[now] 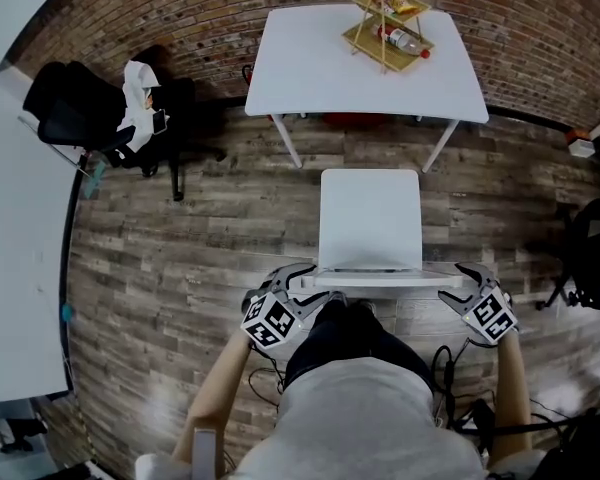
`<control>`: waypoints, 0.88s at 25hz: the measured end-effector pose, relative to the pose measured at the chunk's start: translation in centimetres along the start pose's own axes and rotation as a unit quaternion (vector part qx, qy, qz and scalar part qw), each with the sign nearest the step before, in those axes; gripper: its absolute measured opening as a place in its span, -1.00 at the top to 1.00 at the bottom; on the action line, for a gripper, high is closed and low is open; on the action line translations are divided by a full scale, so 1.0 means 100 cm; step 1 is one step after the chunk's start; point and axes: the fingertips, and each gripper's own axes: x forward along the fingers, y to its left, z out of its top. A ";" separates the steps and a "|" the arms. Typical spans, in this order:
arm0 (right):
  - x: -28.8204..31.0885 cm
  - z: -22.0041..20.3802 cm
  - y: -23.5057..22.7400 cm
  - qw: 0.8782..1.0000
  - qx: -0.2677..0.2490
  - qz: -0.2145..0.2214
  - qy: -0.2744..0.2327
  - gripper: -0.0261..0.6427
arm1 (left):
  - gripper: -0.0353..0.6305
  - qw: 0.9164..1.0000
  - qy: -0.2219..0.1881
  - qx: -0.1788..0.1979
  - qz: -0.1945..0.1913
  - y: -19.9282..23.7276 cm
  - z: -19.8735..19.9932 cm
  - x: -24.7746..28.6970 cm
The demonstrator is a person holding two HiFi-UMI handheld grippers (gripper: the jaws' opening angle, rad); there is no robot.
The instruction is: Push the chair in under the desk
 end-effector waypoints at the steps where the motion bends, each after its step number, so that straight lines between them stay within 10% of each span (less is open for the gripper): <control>1: 0.002 -0.002 0.003 1.000 -0.010 0.008 0.004 0.04 | 0.12 1.000 0.000 0.001 -0.006 -0.002 -0.001 0.002; 22: 0.017 -0.004 0.004 1.000 -0.021 -0.008 -0.011 0.36 | 0.33 0.999 0.038 -0.003 -0.014 -0.002 -0.014 0.023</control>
